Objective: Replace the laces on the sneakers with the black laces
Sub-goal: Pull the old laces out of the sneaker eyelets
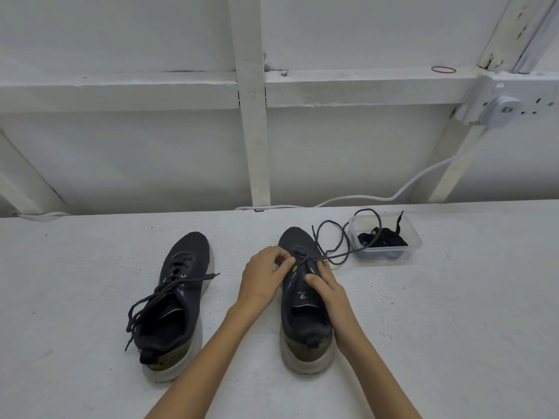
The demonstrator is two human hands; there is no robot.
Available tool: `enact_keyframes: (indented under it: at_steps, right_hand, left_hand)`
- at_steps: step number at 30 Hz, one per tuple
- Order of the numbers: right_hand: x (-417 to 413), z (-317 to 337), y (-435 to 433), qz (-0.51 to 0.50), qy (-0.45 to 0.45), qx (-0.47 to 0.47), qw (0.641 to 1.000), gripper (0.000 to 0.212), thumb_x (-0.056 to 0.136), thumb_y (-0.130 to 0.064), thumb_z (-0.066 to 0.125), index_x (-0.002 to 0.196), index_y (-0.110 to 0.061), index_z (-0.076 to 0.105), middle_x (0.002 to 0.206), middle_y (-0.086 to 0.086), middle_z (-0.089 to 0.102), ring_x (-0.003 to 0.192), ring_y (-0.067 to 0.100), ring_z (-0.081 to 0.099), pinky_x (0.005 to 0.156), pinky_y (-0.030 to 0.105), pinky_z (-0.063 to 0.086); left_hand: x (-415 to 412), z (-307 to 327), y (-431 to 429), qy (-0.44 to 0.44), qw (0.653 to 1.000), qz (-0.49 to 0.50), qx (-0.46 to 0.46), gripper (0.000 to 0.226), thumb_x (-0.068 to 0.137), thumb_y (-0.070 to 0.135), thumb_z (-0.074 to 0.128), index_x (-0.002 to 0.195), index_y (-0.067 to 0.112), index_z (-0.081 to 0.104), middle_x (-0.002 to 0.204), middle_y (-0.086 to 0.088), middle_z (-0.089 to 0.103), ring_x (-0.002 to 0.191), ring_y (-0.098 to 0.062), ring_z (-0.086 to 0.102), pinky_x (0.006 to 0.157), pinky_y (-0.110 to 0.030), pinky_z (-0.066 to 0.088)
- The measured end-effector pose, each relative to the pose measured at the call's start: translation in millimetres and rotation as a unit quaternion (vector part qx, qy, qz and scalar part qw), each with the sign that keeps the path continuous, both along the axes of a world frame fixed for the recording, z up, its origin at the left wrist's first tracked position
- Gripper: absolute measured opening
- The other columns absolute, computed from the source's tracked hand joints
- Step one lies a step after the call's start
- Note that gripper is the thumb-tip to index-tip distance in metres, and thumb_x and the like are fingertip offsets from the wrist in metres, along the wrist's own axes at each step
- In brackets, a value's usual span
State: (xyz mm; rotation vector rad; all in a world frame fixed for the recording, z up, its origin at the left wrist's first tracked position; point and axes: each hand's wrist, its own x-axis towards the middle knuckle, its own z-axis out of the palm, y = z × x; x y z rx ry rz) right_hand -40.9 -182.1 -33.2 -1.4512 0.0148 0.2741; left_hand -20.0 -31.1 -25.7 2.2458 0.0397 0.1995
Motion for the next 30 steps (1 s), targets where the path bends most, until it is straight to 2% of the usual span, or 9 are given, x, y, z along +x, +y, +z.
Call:
enact_keyframes:
  at_steps: [4, 6, 8, 14, 18, 21, 24, 27, 30]
  right_hand:
    - [1, 1, -2, 0.001, 0.003, 0.004, 1.0, 0.061, 0.09, -0.032, 0.064, 0.147, -0.03, 0.042, 0.159, -0.014, 0.024, 0.144, 0.005, 0.026, 0.117, 0.03, 0.027]
    - [0, 2, -2, 0.011, 0.007, -0.005, 1.0, 0.061, 0.093, -0.028, 0.061, 0.149, -0.026, 0.038, 0.158, -0.014, 0.024, 0.143, 0.005, 0.026, 0.108, 0.022, 0.027]
    - [0, 3, -4, 0.01, 0.011, -0.009, 1.0, 0.061, 0.094, -0.026, 0.059, 0.15, -0.024, 0.036, 0.158, -0.012, 0.025, 0.143, 0.006, 0.027, 0.105, 0.02, 0.026]
    - [-2, 4, -2, 0.0, 0.017, -0.012, 1.0, 0.057, 0.094, -0.026, 0.058, 0.148, -0.028, 0.038, 0.157, -0.014, 0.026, 0.141, 0.005, 0.03, 0.106, 0.019, 0.03]
    - [-2, 6, -1, -0.002, 0.016, -0.014, 1.0, 0.056, 0.094, -0.027, 0.059, 0.147, -0.03, 0.04, 0.155, -0.015, 0.028, 0.141, 0.006, 0.031, 0.107, 0.023, 0.031]
    - [-2, 9, -2, -0.001, 0.014, -0.013, 1.0, 0.06, 0.089, -0.035, 0.063, 0.145, -0.03, 0.042, 0.153, -0.018, 0.03, 0.137, 0.003, 0.034, 0.107, 0.023, 0.031]
    - [-5, 11, -2, -0.007, 0.015, -0.015, 1.0, 0.075, 0.078, -0.046, 0.063, 0.148, -0.028, 0.04, 0.157, -0.013, 0.03, 0.143, 0.007, 0.031, 0.118, 0.035, 0.028]
    - [-5, 11, -1, -0.005, 0.02, 0.003, 1.0, 0.055, 0.089, -0.035, 0.063, 0.142, -0.034, 0.046, 0.15, -0.016, 0.038, 0.137, 0.006, 0.039, 0.113, 0.031, 0.035]
    - [-6, 15, -1, 0.001, 0.029, -0.002, 1.0, 0.032, 0.095, -0.023, 0.058, 0.111, -0.05, 0.055, 0.122, -0.032, 0.051, 0.111, -0.012, 0.051, 0.089, 0.014, 0.044]
  left_hand:
    - [11, 9, 6, -0.019, 0.998, 0.022, 0.05, 0.01, 0.094, 0.029, 0.054, 0.085, 0.025, 0.056, 0.091, 0.01, 0.063, 0.077, -0.01, 0.064, 0.078, -0.037, 0.052]
    - [19, 11, 9, -0.02, 0.998, 0.039, 0.034, 0.012, 0.095, 0.029, 0.051, 0.083, 0.026, 0.052, 0.088, 0.01, 0.061, 0.068, -0.009, 0.065, 0.076, -0.042, 0.054]
    - [22, 9, 7, -0.011, 0.999, 0.047, 0.007, 0.013, 0.095, 0.03, 0.052, 0.083, 0.025, 0.054, 0.087, 0.011, 0.062, 0.062, -0.008, 0.065, 0.076, -0.044, 0.055]
    - [9, 0, 9, 0.02, 0.993, 0.088, -0.075, 0.02, 0.088, 0.046, 0.065, 0.084, 0.026, 0.065, 0.082, 0.009, 0.068, 0.071, -0.013, 0.067, 0.075, -0.034, 0.056]
    - [4, -2, 3, 0.013, 0.994, 0.054, -0.094, 0.013, 0.087, 0.032, 0.071, 0.086, 0.019, 0.068, 0.079, 0.007, 0.067, 0.072, -0.011, 0.062, 0.071, -0.035, 0.057]
    - [14, 9, 9, -0.016, 0.991, 0.071, -0.112, 0.009, 0.09, 0.023, 0.067, 0.083, 0.017, 0.068, 0.07, 0.004, 0.066, 0.055, -0.006, 0.057, 0.062, -0.028, 0.052]
    - [24, 21, 19, -0.021, 0.986, 0.105, -0.125, 0.012, 0.09, 0.024, 0.068, 0.082, 0.015, 0.07, 0.065, 0.001, 0.066, 0.045, -0.007, 0.053, 0.058, -0.02, 0.047]
    - [21, 22, 16, 0.02, 0.99, 0.089, -0.105, 0.023, 0.088, 0.038, 0.068, 0.078, 0.016, 0.068, 0.063, 0.002, 0.066, 0.046, -0.007, 0.056, 0.06, -0.019, 0.049]
    - [11, 14, 10, 0.052, 0.993, 0.048, -0.09, 0.024, 0.083, 0.04, 0.072, 0.074, 0.019, 0.068, 0.058, 0.005, 0.065, 0.045, 0.0, 0.055, 0.06, -0.017, 0.049]
